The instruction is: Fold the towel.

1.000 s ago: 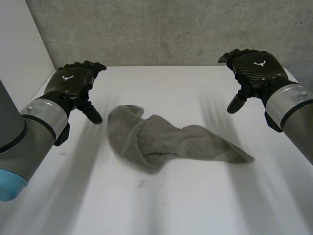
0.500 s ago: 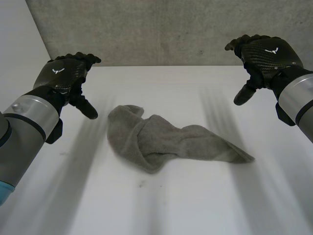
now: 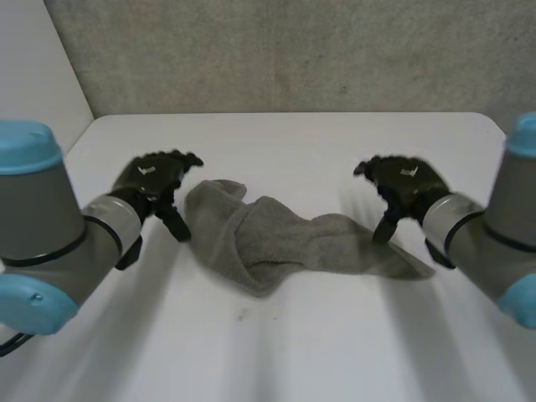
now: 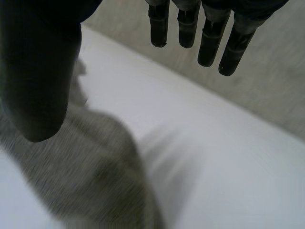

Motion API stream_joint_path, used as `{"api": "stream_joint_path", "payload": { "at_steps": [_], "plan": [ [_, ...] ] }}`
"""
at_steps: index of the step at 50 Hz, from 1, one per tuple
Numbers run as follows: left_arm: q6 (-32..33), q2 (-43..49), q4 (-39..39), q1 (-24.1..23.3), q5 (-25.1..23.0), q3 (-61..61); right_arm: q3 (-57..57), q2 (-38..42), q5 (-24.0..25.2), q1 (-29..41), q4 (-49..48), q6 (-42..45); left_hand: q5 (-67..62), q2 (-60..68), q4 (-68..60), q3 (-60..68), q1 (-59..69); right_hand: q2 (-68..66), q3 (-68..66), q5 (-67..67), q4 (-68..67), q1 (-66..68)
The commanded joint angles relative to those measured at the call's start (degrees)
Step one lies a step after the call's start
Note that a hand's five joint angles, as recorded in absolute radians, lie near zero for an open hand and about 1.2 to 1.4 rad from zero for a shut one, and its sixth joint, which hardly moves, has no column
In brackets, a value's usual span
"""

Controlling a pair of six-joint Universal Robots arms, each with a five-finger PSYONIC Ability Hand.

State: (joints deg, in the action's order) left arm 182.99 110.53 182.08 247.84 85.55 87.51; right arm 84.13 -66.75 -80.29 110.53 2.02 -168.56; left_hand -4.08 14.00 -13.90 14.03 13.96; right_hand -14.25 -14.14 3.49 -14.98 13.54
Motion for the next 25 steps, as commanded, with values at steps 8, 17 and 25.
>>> {"api": "stream_joint_path", "payload": {
  "at_steps": [8, 17, 25],
  "plan": [
    [0.0, 12.24, 1.96, 0.36, -1.26, -3.75, 1.29, 10.05, -0.04, 0.56, -10.62, -0.54, -8.57, 8.65, -8.75, 8.63, 8.7, -12.45, -12.57, 13.22, -11.73, 13.17],
    [1.32, 14.8, 3.02, 0.19, -1.09, -4.02, 0.59, 13.4, -0.13, 2.41, -13.97, -0.19, -27.42, 27.5, -27.6, 27.47, 27.54, -31.66, -31.78, 32.42, -30.93, 32.38],
    [4.05, 14.8, 4.78, 0.19, -0.74, -3.31, -0.46, 16.04, 0.05, 2.58, -13.89, -0.1, -43.73, 43.81, -43.92, 43.79, 43.86, -33.51, -33.63, 34.27, -32.78, 34.23]
  ]
}}
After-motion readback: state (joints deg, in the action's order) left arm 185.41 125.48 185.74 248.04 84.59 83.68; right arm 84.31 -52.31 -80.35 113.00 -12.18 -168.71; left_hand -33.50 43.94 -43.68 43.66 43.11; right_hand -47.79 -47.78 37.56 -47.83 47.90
